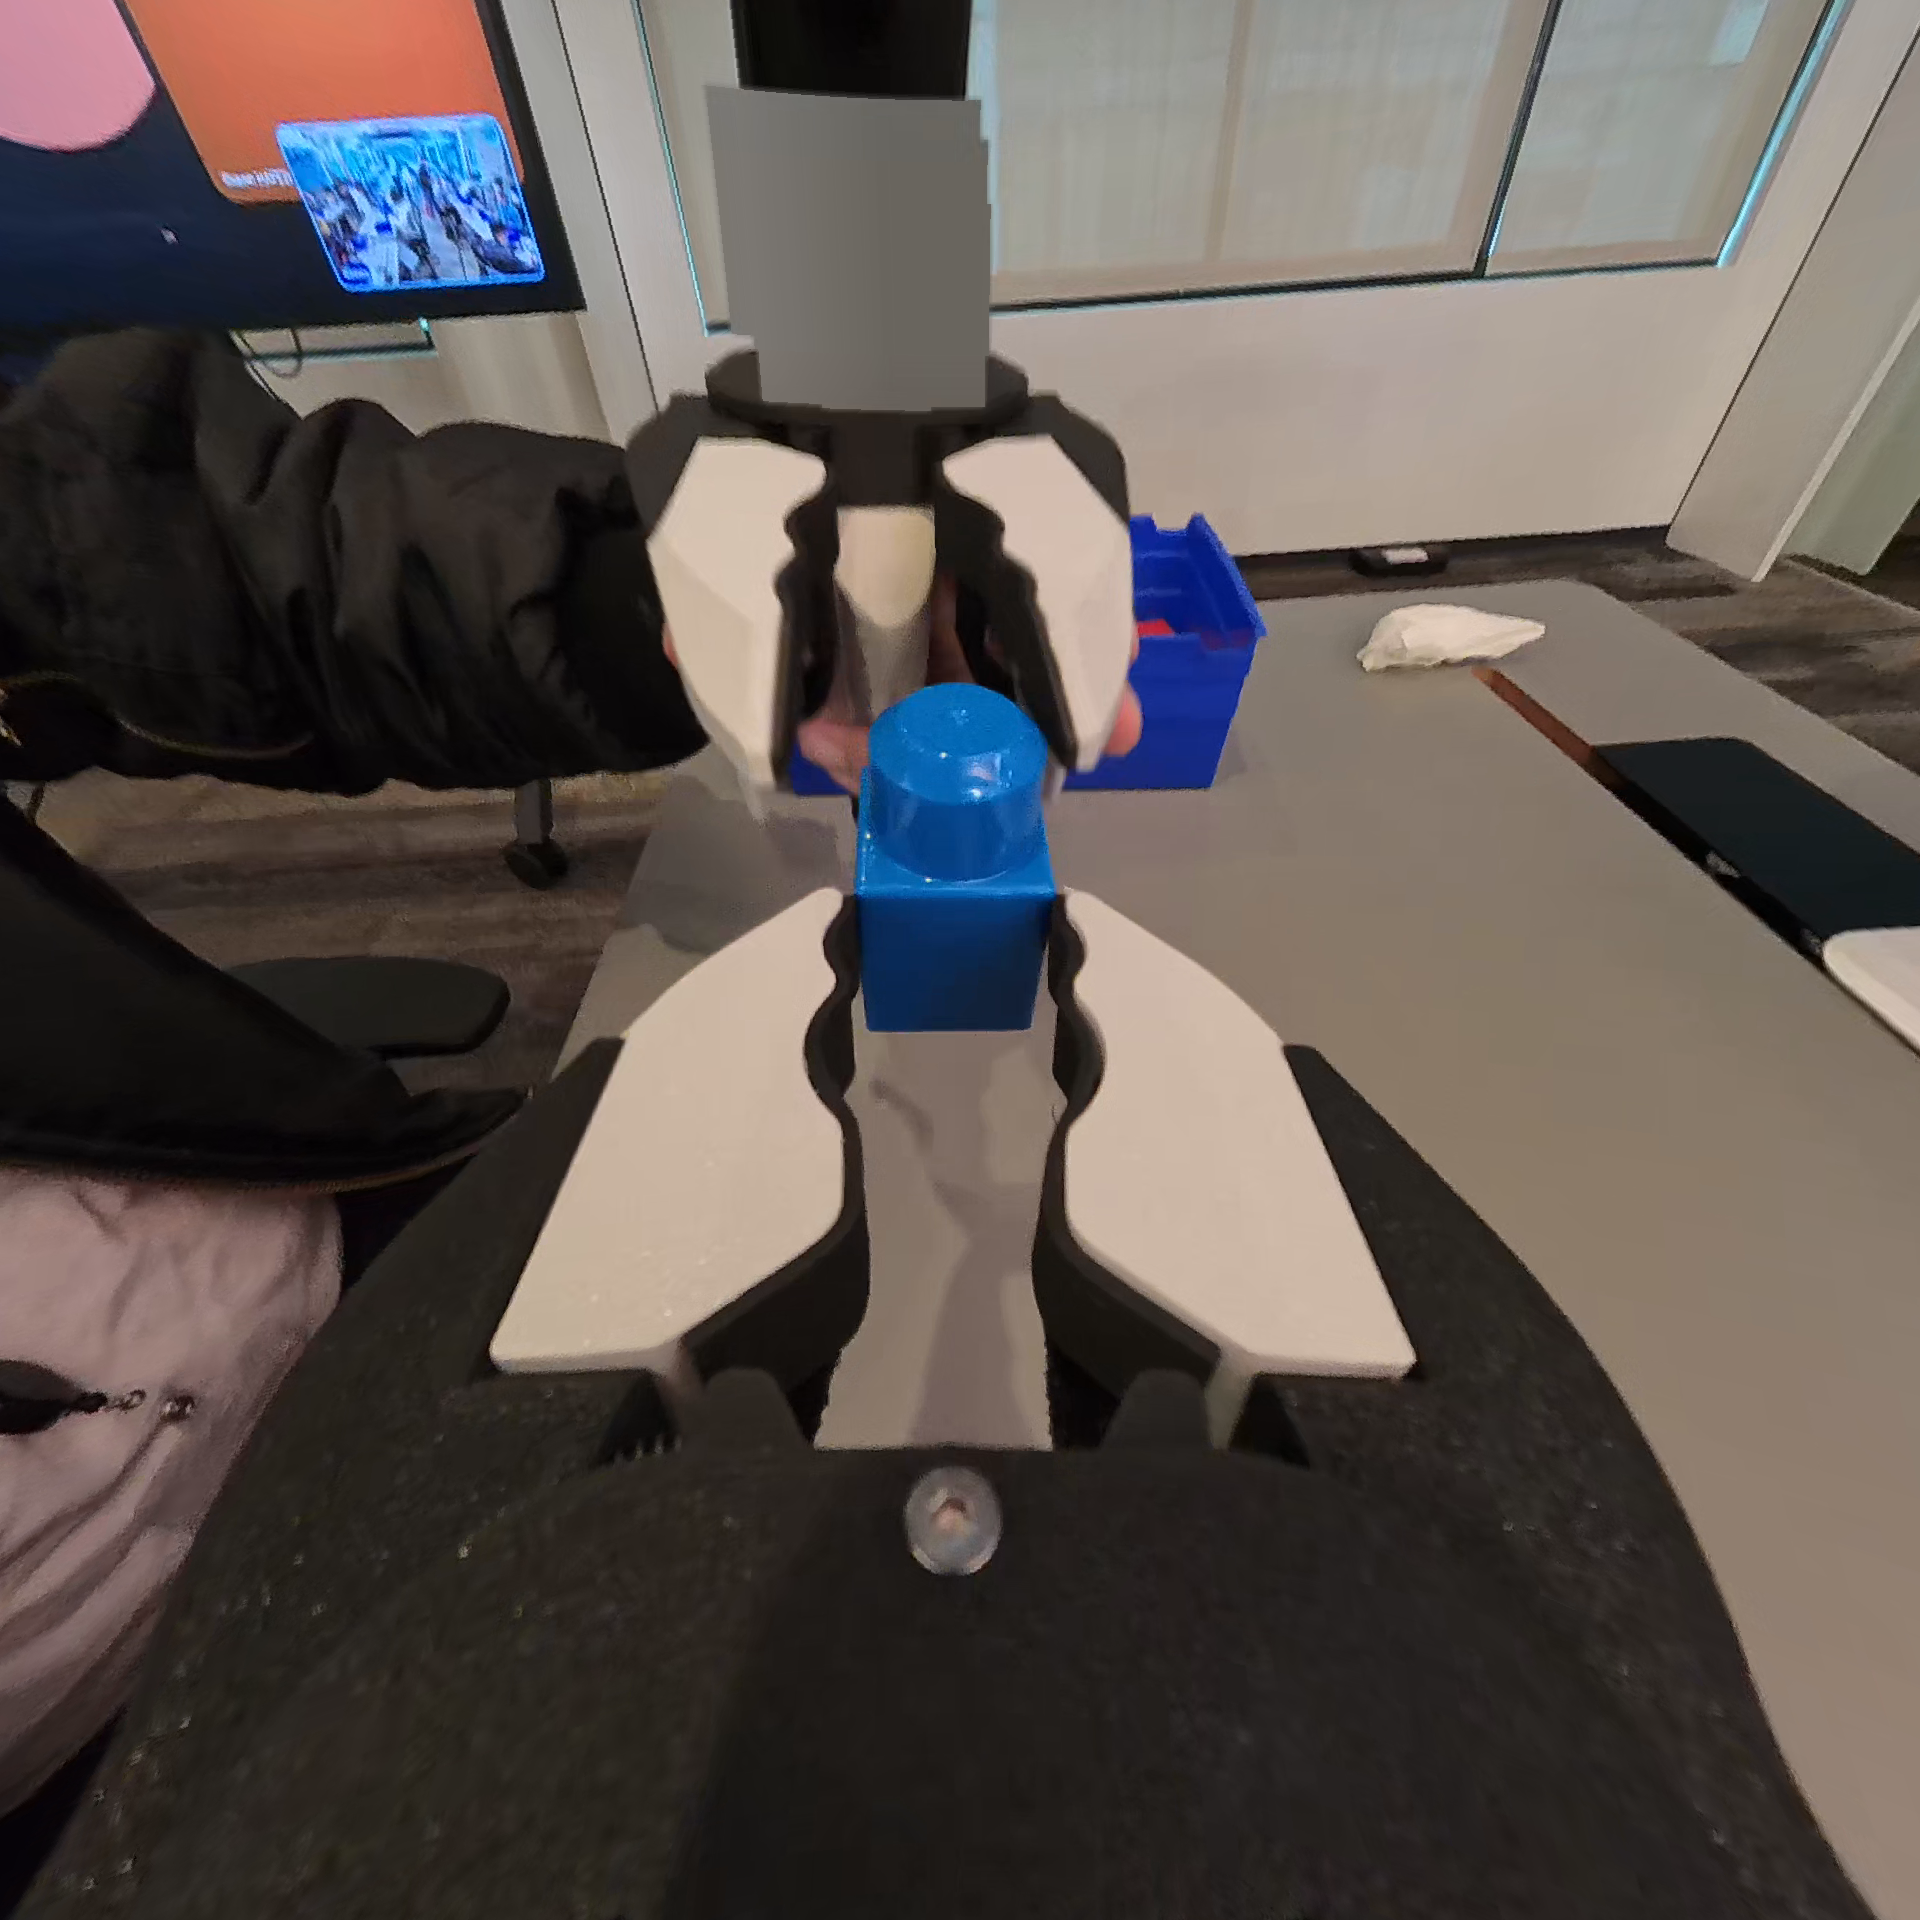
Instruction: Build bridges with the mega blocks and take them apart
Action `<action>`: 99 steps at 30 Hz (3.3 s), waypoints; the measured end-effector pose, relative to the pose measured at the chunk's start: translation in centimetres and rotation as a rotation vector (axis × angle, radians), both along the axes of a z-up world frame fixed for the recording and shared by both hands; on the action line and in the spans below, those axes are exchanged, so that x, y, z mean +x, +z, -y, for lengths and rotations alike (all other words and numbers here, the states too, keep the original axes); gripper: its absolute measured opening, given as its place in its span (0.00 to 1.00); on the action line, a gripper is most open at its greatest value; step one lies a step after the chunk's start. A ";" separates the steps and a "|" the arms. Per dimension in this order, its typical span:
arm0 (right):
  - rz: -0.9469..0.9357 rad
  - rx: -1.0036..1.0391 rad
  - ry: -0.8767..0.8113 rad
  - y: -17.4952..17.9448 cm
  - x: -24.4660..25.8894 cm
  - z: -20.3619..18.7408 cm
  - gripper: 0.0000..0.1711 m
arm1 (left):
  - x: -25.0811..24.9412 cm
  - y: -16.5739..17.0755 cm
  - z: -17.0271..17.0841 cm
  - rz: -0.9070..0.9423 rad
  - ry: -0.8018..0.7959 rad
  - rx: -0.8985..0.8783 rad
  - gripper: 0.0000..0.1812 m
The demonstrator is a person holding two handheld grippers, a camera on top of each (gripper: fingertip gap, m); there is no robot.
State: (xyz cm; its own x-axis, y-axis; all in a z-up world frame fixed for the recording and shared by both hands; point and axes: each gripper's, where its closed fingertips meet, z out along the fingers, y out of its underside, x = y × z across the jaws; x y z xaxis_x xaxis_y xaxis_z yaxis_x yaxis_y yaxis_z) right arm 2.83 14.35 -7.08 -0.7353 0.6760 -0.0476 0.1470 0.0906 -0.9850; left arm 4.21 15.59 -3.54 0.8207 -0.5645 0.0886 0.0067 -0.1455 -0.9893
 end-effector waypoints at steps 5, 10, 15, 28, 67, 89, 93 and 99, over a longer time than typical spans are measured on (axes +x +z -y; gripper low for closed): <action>0.043 0.119 -0.127 -3.7 1.0 -4.4 0.20 | -2.1 -0.7 0.9 -0.071 0.078 -0.025 0.24; 0.156 0.186 -0.362 -7.7 2.0 -12.0 0.20 | -3.4 -1.9 2.7 -0.059 0.086 -0.063 0.21; 0.284 0.253 -0.334 -11.5 2.0 -14.3 0.20 | -3.5 -2.4 3.6 -0.055 0.075 -0.079 0.19; 0.233 0.410 -0.148 -16.1 -0.3 -15.0 0.20 | -2.5 -1.2 6.9 -0.112 0.053 -0.078 0.16; 0.217 0.468 0.013 -17.2 -8.5 -7.3 0.20 | -6.7 0.3 14.8 -0.152 0.211 -0.066 0.15; -0.096 0.228 -0.188 -2.3 -3.6 -5.3 0.26 | -24.8 -5.9 33.9 -0.404 0.906 -0.438 0.18; -0.102 0.162 -0.161 -1.3 -4.4 -2.8 0.25 | -27.7 -9.9 33.2 -0.602 0.911 -0.594 0.19; -0.047 0.070 -0.149 -2.9 -4.9 -1.4 0.25 | -27.7 -12.8 28.4 -0.732 0.688 -0.588 0.15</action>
State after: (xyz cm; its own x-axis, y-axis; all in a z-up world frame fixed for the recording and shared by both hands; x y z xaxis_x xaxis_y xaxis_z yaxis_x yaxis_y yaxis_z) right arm -2.03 15.72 -9.94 -0.6271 0.7781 0.0358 0.1175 0.1399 -0.9832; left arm -23.51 -12.80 -16.36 0.9011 -0.0093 -0.4334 -0.2822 -0.7714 -0.5703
